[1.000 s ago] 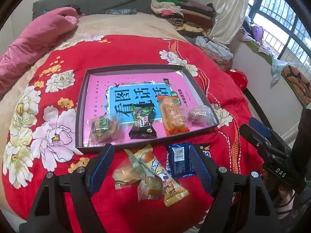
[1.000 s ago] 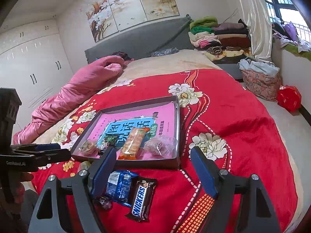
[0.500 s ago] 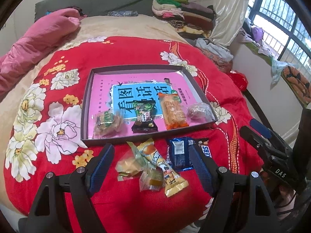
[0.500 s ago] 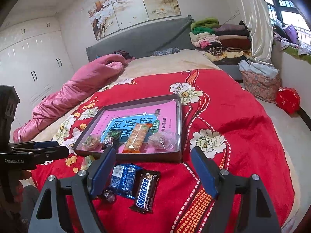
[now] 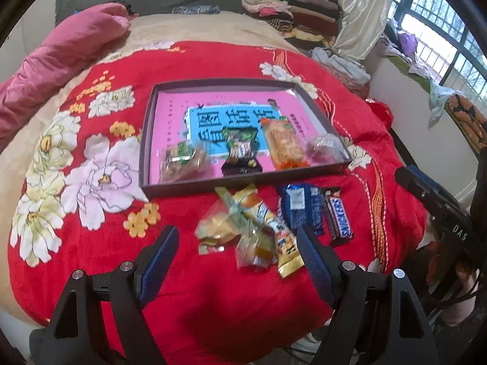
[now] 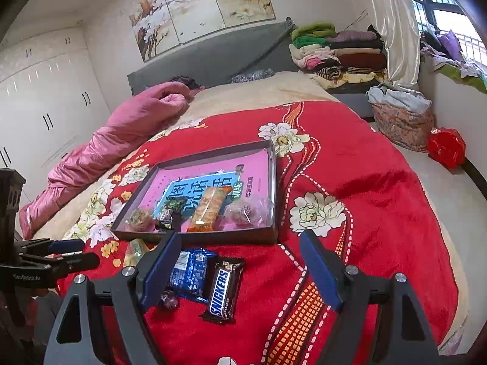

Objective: Organize snacks
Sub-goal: 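Withdraw both tools from the tray toward the loose snacks beside it, then grasp the clear candy bag with the left tool while the right tool grasps the Snickers bar, then lift the candy bag with the left tool over the tray while the right tool carries the Snickers bar, then lower the candy bag into the tray with the left tool while the right tool lowers the Snickers bar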

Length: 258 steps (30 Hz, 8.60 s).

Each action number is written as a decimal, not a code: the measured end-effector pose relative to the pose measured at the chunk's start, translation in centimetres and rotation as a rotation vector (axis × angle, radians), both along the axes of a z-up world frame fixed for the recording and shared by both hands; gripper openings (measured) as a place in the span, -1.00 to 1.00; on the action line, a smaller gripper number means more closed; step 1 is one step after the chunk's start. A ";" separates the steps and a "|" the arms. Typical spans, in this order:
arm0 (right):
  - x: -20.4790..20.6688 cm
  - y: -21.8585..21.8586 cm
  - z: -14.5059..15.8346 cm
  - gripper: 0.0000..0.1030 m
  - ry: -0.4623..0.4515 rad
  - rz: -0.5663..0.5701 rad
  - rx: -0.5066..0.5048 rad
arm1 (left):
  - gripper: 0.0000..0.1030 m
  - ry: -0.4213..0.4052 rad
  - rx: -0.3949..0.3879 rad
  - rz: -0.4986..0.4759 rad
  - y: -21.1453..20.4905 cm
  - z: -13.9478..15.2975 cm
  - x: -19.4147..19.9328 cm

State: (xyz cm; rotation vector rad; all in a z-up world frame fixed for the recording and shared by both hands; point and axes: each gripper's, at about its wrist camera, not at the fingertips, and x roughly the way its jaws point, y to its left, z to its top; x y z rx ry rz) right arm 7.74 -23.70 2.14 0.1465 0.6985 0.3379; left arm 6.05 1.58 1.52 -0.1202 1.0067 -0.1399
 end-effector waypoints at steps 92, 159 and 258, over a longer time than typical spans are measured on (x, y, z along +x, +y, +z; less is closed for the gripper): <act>3.0 4.7 -5.3 -0.44 0.181 0.139 -0.105 | -0.51 0.099 -0.222 0.000 -0.1 -5.6 1.9; 4.3 2.1 0.0 -0.44 -0.028 0.139 0.075 | -0.51 -0.084 -0.142 0.056 0.4 2.7 4.8; 11.9 5.9 -5.0 -0.40 0.102 0.169 0.071 | -0.50 0.061 0.047 0.087 -0.1 -3.9 12.1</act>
